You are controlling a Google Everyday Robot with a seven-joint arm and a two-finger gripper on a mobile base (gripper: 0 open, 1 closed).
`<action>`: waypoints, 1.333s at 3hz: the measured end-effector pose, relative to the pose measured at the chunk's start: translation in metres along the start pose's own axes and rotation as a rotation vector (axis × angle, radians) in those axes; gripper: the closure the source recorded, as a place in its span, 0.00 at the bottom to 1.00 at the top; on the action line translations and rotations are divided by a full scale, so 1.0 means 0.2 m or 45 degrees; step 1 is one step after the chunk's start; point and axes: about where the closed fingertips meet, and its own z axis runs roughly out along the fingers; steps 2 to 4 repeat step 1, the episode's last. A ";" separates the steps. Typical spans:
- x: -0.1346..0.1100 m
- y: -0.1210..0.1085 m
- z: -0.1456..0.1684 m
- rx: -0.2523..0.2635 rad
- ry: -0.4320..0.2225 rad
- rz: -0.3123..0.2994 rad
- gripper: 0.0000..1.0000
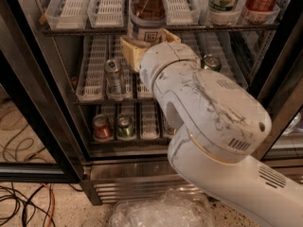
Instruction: Pick blue plastic bottle from top shelf of fridge
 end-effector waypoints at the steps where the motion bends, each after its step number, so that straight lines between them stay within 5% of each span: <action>1: 0.00 0.00 0.00 0.000 0.000 0.000 1.00; 4: 0.00 0.00 0.00 0.000 0.000 0.000 1.00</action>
Offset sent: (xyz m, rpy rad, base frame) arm 0.0000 0.0000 0.0000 0.0000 0.0000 0.0000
